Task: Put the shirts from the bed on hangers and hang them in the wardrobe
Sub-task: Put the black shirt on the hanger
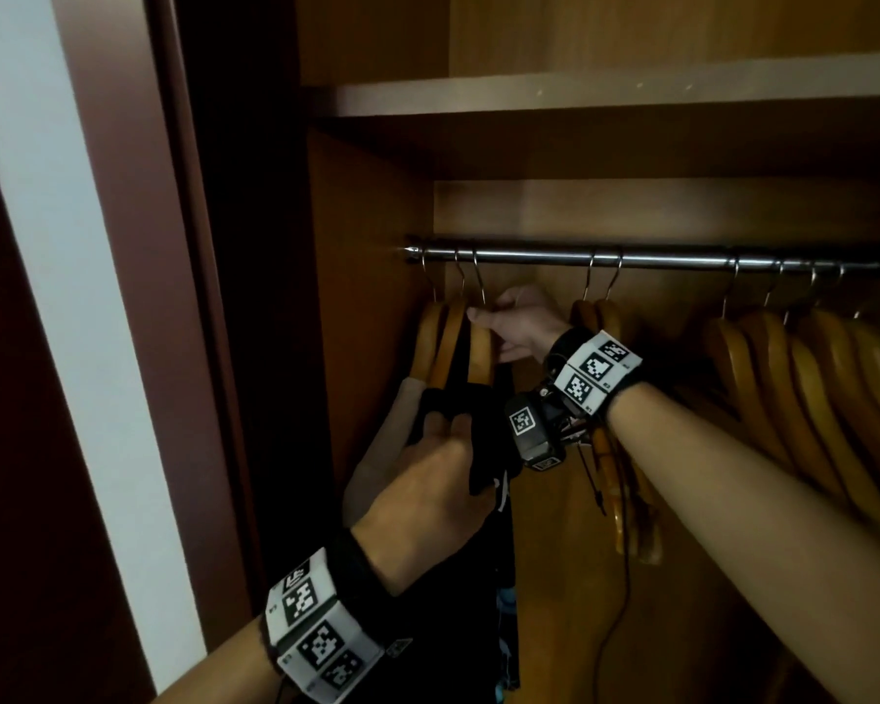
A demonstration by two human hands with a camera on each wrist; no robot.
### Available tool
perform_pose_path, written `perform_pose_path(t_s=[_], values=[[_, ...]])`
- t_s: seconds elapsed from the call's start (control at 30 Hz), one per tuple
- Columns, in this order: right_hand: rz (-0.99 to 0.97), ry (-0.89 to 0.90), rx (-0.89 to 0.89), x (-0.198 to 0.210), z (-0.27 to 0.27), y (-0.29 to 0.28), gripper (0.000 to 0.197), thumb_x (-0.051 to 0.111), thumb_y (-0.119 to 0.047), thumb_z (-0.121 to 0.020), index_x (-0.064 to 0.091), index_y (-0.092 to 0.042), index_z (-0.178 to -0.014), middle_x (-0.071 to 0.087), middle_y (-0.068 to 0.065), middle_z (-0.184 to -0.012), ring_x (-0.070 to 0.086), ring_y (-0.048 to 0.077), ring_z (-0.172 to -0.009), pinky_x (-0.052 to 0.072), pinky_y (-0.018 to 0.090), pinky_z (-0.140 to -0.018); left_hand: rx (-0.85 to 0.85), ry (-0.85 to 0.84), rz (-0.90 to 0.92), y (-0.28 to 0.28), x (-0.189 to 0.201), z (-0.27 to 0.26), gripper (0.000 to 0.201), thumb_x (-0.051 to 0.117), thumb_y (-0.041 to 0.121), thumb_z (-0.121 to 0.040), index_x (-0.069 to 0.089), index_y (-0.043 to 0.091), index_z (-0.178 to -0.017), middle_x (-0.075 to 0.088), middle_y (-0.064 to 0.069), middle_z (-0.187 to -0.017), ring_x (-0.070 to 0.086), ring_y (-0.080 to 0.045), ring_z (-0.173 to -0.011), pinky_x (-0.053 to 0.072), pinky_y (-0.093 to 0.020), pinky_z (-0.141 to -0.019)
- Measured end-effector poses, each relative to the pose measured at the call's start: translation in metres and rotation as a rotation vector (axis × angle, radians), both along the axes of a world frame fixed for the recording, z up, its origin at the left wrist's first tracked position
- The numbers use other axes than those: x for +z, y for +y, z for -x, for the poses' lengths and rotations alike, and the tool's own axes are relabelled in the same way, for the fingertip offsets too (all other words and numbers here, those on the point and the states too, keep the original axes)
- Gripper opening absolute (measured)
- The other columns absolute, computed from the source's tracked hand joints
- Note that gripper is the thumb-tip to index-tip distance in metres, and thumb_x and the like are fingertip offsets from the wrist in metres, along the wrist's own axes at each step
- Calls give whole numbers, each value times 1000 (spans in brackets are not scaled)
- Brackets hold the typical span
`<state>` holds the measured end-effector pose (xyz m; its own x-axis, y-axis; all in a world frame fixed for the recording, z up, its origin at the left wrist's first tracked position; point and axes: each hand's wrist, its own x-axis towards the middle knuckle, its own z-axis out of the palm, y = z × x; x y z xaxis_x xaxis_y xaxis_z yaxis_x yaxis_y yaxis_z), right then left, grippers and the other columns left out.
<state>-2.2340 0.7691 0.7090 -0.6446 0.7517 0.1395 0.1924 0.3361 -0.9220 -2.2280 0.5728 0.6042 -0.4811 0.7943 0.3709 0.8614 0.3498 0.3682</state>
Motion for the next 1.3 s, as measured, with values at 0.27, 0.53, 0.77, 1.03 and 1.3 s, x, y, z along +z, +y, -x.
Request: perform_pose_path(t_s=[0.27,0.53,0.77,1.03,1.3], values=[[-51,-163,150,-2,-28,-18,72,69,-31,-102,33,-16,-162,54,16,-150,62,33,-126,59,39,-98,-35,155,163,1,2,-12,35,45,42,-106,60,20,-129,42,3,-156,60,-29,-125,53,-43,-99],[-397,69,-196,2,-87,-7,11,72,-35,-95,65,-28,-98,71,2,-101,73,24,-93,64,49,-86,-46,236,146,5,5,-34,34,45,50,-105,59,20,-110,66,-3,-113,66,-30,-103,53,-39,-81],[-403,-274,-240,-13,-128,-7,21,69,-31,-102,58,-14,-111,70,9,-78,68,15,-56,56,28,-49,-319,-219,-59,45,-14,-57,68,41,69,-99,64,6,-87,63,-10,-68,60,-28,-58,46,-46,-53],[-396,-426,-157,-39,-139,-4,35,75,-39,-98,63,-8,-107,67,5,-73,61,15,-53,49,26,-46,-446,-591,-187,78,-46,-63,27,61,41,-102,68,15,-105,76,2,-92,72,-28,-89,58,-50,-80],[-523,-491,-98,-41,-139,-6,35,65,-49,-101,63,-15,-109,64,1,-102,62,20,-92,46,32,-70,-450,-733,-420,72,-48,-67,45,71,37,-98,57,-6,-102,58,-8,-81,55,-16,-71,42,-33,-67]])
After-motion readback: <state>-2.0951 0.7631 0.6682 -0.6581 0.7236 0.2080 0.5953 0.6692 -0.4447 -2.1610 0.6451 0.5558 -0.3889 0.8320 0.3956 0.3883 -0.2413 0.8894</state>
